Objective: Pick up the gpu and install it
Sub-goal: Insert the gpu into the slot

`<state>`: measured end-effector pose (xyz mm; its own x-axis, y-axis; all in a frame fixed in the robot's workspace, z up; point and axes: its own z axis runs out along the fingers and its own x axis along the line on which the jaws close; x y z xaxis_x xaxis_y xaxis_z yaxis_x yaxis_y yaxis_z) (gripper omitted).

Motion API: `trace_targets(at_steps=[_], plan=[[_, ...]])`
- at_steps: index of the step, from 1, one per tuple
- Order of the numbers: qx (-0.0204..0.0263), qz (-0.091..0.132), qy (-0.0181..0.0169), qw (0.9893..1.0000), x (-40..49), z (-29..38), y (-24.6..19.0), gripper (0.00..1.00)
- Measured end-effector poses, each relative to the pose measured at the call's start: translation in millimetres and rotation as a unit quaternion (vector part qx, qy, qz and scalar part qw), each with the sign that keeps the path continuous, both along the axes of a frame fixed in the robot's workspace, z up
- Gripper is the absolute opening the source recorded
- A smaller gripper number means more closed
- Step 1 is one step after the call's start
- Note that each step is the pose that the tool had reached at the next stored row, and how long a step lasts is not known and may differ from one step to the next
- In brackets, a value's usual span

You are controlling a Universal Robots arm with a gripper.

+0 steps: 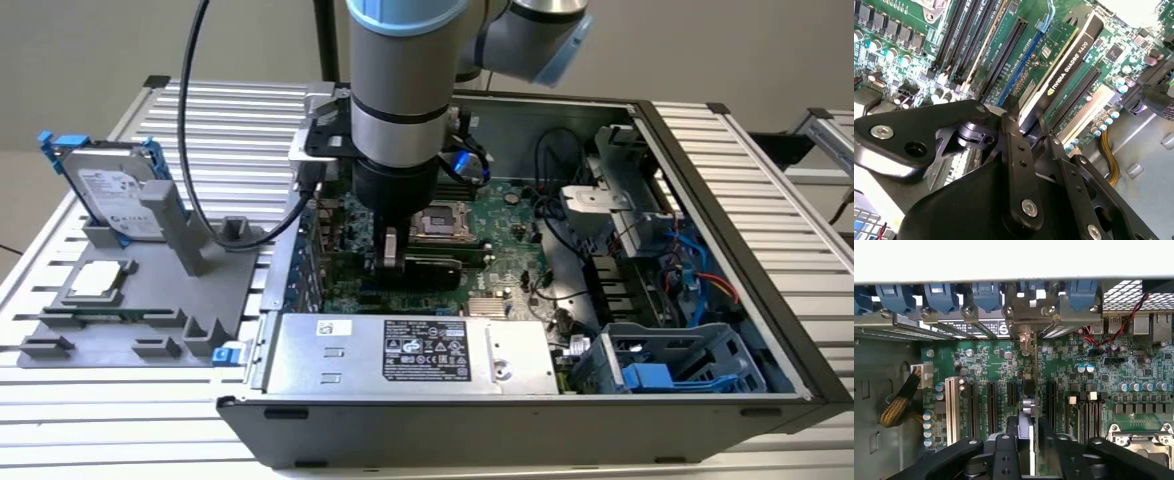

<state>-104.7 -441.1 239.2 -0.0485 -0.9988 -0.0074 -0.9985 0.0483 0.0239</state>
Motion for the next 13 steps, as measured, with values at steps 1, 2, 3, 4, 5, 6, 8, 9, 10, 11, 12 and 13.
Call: trace_targets(at_steps=[1,2,3,4,5,6,8,9,10,11,12,13], plan=[[-0.0003,0.000,0.0000,1.0000,0.0,-0.1,-0.1,1.00],[-0.0009,0.000,0.0004,1.0000,-0.1,0.6,-0.3,1.00],[-0.0014,0.000,0.0007,1.0000,-0.1,1.0,-0.4,1.00],[-0.0012,0.000,0.0006,1.0000,-0.1,0.9,-0.4,1.00],[-0.0015,0.000,0.0008,1.0000,-0.1,2.0,-0.4,1.00],[-0.0014,0.000,0.0008,1.0000,-0.1,5.5,-0.4,1.00],[-0.0013,0.000,0.0007,1.0000,-0.1,14.5,-0.4,1.00],[-0.0013,0.000,0.0007,1.0000,-0.1,18.9,-0.4,1.00],[-0.0013,0.000,0.0007,1.0000,-0.1,23.6,-0.4,1.00],[-0.0013,0.000,0.0006,1.0000,-0.1,28.0,-0.4,1.00],[-0.0013,0.000,0.0007,1.0000,-0.1,32.5,-0.4,1.00],[-0.0014,0.000,0.0007,1.0000,-0.1,36.9,-0.4,1.00]])
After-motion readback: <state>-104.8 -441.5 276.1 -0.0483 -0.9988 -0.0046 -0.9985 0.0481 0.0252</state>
